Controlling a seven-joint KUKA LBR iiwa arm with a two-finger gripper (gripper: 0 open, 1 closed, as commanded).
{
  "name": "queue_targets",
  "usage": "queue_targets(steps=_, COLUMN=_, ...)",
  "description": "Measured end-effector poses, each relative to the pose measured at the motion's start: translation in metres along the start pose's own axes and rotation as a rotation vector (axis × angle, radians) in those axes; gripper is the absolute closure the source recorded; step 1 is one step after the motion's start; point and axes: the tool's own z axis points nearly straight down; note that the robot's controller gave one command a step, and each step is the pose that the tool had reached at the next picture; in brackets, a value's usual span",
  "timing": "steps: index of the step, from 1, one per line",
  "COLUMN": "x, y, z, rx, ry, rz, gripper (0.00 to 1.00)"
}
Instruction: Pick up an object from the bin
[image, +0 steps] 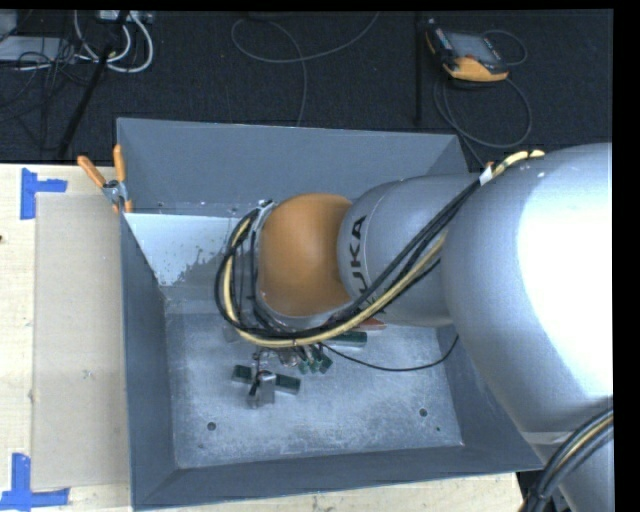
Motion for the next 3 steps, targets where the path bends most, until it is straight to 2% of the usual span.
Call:
queue_targets(steps=1, x=0.0, y=-0.001, z=-0.001, rx=0.0, ry=-0.001, rz=0.005, gripper=1.0)
queue_targets(steps=2, x=0.037, y=-0.047, z=-0.086, rx=0.002, ry=-0.008, rz=-0.052, gripper=1.0)
queue_targets(steps=3, x=0.041, y=-0.042, z=-0.222, rx=0.001, ry=-0.012, rz=-0.065, gripper=1.0)
